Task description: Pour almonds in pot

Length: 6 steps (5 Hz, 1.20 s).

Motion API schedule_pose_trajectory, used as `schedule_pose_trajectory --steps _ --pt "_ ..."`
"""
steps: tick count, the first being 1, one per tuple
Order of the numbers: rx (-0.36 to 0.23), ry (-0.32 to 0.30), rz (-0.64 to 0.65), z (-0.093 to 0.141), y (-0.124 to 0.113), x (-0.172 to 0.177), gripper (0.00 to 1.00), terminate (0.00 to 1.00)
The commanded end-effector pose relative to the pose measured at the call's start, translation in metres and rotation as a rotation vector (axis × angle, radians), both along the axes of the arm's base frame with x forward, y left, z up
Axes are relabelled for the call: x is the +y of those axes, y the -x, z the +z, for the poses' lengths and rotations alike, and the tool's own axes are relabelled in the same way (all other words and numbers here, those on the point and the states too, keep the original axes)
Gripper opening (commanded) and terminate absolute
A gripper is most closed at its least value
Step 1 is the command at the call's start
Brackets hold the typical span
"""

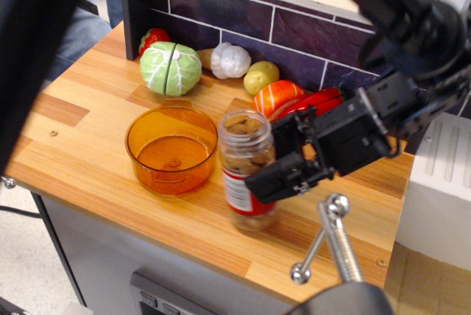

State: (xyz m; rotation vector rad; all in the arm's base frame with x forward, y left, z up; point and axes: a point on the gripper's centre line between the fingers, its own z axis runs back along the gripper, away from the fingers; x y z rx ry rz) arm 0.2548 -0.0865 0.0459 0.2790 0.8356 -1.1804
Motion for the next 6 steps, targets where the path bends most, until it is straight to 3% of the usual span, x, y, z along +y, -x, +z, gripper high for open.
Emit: schedule_pose_trajectory --steps 1,2,3,4,5,6 --pt "-0.161 0.46 0.077 0.042 -0.006 0.006 0.0 0.0" --pt "-0.143 0.685 0.177 0.046 -0.018 0.014 0.0 0.0" --pt "-0.167 0.805 0.243 0.048 -0.024 0.02 0.0 0.0" --pt "-0.181 0.89 0.27 0.05 -0.024 0.027 0.0 0.0" --pt "-0.26 0.972 0.35 0.05 -0.022 0.028 0.0 0.0" --pt "-0.348 1.006 0.409 0.048 -0.026 0.028 0.0 0.0"
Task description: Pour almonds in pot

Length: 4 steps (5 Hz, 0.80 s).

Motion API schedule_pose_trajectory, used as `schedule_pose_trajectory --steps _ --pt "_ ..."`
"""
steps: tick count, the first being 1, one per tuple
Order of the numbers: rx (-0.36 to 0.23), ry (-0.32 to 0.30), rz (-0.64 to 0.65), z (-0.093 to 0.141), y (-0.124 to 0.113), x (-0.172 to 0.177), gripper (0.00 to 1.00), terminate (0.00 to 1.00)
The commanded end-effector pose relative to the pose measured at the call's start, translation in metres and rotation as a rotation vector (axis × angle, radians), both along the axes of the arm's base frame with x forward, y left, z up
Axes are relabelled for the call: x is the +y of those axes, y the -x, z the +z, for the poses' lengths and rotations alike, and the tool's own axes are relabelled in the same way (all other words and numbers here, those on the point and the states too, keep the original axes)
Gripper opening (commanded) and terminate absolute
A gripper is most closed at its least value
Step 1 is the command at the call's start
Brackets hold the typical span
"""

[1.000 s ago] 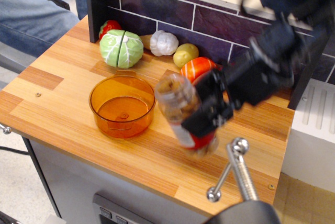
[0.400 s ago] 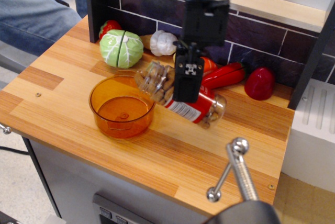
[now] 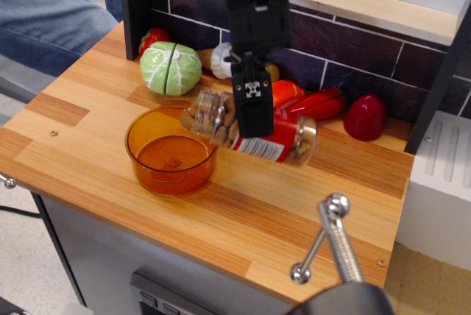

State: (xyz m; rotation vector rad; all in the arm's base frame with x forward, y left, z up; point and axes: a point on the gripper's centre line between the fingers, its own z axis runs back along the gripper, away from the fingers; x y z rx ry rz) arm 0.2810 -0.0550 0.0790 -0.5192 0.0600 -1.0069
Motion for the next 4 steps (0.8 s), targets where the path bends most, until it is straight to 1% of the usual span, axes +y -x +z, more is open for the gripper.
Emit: schedule_pose_trajectory --steps 1,2,3,4 --pt "-0.153 0.079 0.147 0.016 0.0 0.004 0.0 0.0" --pt "-0.228 0.083 0.276 0.016 0.0 0.017 0.0 0.0" --pt "-0.27 0.098 0.319 0.019 -0.002 0.028 0.0 0.0" --pt "-0.361 0.068 0.416 0.022 -0.013 0.034 0.0 0.0"
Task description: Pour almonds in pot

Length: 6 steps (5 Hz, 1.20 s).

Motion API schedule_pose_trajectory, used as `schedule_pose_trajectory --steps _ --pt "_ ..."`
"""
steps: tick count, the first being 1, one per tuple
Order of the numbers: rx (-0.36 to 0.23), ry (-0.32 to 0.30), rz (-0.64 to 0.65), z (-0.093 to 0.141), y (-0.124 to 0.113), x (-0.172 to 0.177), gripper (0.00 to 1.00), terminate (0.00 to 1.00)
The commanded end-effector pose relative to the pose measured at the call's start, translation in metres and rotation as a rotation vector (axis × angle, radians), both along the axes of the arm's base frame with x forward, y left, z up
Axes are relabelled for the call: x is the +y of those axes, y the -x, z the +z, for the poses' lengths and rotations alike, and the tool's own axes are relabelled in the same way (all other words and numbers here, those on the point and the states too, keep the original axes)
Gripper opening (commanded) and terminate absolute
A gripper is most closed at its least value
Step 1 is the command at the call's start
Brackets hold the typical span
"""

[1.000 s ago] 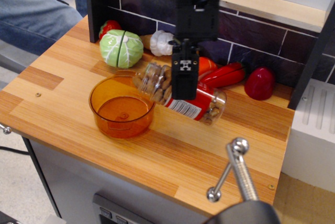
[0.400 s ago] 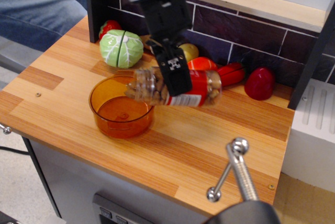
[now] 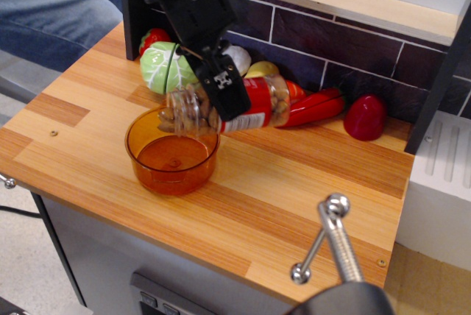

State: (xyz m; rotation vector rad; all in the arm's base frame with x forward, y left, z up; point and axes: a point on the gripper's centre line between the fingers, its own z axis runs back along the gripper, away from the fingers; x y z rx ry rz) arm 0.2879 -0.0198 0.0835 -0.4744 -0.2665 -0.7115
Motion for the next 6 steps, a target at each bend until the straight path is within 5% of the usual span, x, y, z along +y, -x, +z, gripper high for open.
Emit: schedule_pose_trajectory --steps 1,2,6 --pt "-0.183 -0.051 0.138 0.021 -0.013 0.001 0.0 0.0" --pt "-0.263 -0.065 0.216 0.022 -0.014 0.0 0.0 0.0" --pt "-0.375 -0.035 0.4 0.035 -0.021 0.001 0.0 0.0"
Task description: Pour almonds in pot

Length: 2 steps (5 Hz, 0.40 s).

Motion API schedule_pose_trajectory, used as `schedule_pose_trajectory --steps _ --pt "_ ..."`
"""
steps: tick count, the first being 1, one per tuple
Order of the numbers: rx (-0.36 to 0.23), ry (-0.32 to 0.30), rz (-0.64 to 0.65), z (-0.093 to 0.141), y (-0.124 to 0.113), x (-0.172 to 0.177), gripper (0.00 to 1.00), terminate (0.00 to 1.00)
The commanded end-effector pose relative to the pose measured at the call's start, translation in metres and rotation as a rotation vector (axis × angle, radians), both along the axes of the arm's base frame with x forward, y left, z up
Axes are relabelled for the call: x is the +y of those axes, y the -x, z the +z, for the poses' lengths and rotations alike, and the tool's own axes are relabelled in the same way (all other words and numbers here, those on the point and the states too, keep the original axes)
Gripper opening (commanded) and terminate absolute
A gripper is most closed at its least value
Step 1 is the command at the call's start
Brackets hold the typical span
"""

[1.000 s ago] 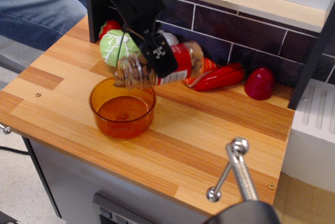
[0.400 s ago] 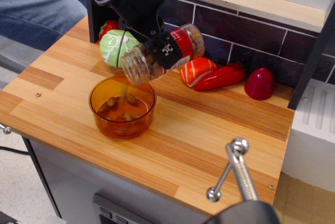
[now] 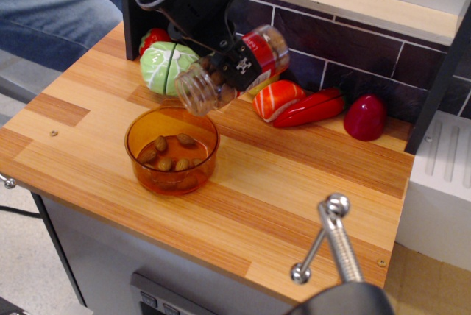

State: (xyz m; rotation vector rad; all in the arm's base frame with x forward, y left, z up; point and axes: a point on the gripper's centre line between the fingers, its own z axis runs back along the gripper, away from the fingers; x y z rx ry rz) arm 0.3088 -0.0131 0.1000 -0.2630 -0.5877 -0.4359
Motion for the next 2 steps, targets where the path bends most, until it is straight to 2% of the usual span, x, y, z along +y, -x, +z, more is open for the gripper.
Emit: schedule_pose_trajectory --steps 1,2 --pt "-0.151 0.003 0.096 0.0246 -0.0001 -0.0051 0.0 0.0" --pt "-0.185 -0.016 0.143 0.0227 -0.0018 -0.0046 0.0 1.0"
